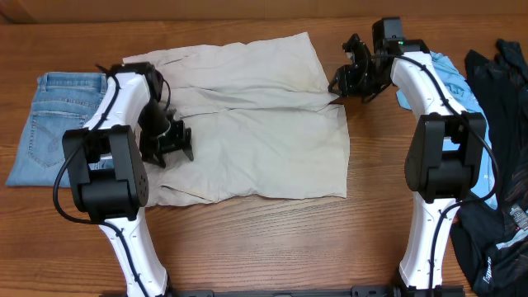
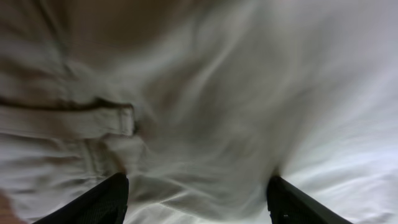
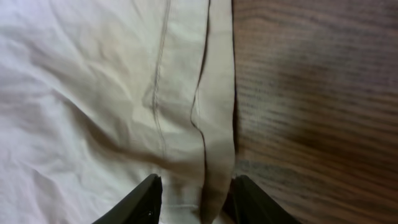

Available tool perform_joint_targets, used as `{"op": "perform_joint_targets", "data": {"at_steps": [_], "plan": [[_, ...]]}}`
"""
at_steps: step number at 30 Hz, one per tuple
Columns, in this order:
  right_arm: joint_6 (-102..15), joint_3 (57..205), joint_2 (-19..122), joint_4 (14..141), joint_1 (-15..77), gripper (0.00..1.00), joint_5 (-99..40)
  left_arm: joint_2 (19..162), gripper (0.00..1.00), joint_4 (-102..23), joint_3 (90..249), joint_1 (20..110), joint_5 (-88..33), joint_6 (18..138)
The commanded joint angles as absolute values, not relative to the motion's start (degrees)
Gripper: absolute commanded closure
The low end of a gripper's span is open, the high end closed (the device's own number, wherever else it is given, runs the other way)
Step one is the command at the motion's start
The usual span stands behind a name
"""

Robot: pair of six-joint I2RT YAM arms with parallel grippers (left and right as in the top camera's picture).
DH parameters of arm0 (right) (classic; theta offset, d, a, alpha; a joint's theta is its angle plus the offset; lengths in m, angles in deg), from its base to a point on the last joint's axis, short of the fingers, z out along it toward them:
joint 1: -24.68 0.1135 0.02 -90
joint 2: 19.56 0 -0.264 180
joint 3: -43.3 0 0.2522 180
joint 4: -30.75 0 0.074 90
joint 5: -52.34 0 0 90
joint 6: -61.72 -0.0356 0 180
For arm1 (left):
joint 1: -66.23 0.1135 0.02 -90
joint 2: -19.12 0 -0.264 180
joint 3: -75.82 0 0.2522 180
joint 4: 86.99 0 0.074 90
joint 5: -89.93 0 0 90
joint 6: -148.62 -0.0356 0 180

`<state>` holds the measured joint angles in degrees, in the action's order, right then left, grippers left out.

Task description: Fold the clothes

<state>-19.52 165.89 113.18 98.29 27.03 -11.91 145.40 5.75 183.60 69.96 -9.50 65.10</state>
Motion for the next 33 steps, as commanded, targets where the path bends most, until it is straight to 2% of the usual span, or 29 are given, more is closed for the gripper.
{"op": "perform_joint_targets", "data": {"at_steps": [1, 4, 10, 14, 19, 21, 23, 24, 27, 33], "plan": [[-19.2, 163.3, 113.9, 97.0, 27.4, 0.65, -11.0, 145.4, 0.25, 5.5, 179.6, 69.5, -10.0, 65.3], [-19.2, 163.0, 114.1, 96.2, 27.4, 0.8, -11.0, 145.4, 0.25, 5.4, 177.0, 69.5, -7.1, 64.9], [-19.5, 163.0, 114.1, 94.5, 27.3, 0.94, -12.9, 145.4, 0.24, 5.4, 173.6, 69.6, 0.3, 65.3], [-24.6, 163.0, 114.1, 92.4, 26.1, 0.96, -20.6, 145.4, 0.25, 6.0, 173.0, 69.7, 7.0, 67.2], [-25.1, 163.1, 114.1, 94.0, 24.7, 0.96, -14.2, 145.4, 0.28, 7.3, 172.6, 70.0, 13.4, 68.1], [-24.9, 163.1, 114.1, 98.2, 24.7, 0.82, -11.0, 145.4, 0.27, 7.1, 172.6, 70.0, 15.3, 69.1], [-23.0, 163.0, 114.1, 103.3, 24.9, 0.56, -9.0, 145.4, 0.26, 6.4, 172.6, 70.0, 15.5, 69.4], [-22.4, 163.0, 114.1, 105.0, 25.3, 0.5, -8.9, 145.4, 0.26, 6.3, 172.6, 70.0, 15.4, 69.4], [-22.4, 163.0, 114.1, 107.4, 27.0, 0.39, -8.9, 145.4, 0.26, 6.2, 172.6, 70.0, 15.3, 69.4], [-22.4, 163.0, 114.1, 107.8, 29.4, 0.39, -8.9, 145.4, 0.26, 6.0, 172.6, 70.0, 14.9, 69.4]]}}
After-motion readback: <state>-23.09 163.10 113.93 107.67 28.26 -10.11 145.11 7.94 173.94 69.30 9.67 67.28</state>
